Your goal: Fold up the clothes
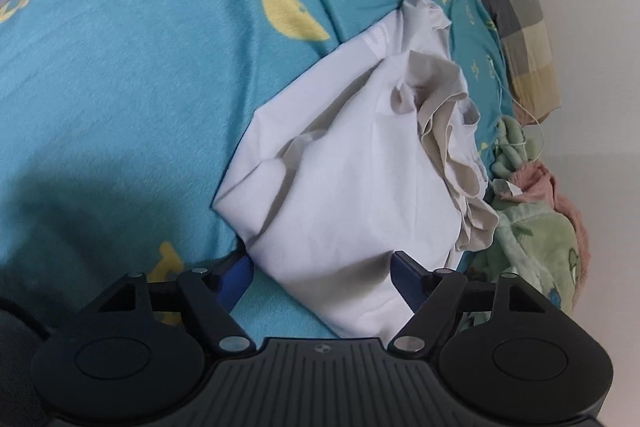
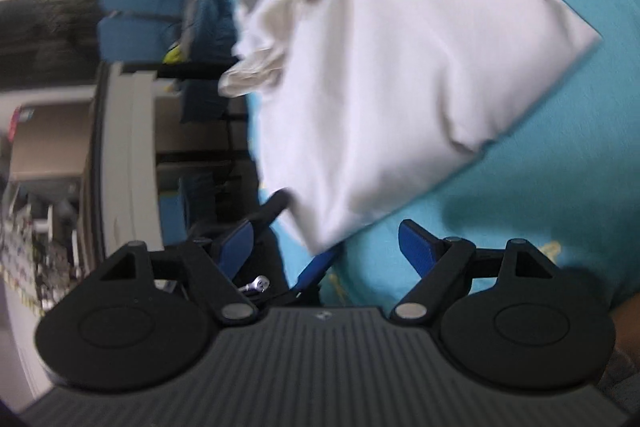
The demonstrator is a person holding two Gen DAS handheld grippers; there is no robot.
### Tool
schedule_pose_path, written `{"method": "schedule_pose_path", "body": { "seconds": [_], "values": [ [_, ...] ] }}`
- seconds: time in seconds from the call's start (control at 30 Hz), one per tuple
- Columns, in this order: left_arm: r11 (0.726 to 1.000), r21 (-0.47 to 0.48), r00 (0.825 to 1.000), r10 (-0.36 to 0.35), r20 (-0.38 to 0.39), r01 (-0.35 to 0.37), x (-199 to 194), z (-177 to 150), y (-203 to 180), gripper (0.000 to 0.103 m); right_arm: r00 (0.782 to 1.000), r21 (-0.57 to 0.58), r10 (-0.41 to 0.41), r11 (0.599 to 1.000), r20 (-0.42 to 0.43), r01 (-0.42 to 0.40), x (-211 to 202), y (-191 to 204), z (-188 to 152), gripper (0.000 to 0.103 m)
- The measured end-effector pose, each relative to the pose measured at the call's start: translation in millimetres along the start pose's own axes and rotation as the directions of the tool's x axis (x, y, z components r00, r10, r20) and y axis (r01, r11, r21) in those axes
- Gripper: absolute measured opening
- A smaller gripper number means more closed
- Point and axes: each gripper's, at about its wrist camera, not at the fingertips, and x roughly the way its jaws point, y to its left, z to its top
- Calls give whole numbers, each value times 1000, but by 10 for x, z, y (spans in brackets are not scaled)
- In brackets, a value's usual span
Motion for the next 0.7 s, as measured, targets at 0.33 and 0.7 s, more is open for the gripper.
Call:
{"method": "schedule_pose_path", "body": {
  "seconds": [0.33, 0.7],
  "values": [
    [992, 110, 994, 44, 100, -55, 208, -33, -188, 57, 996, 146, -8, 989, 84, -4, -46, -218, 43, 83],
    [987, 104, 965, -146, 216, 126, -48, 86, -277, 6, 970, 171, -49, 985, 237, 8, -155, -316, 65, 81]
  ]
}}
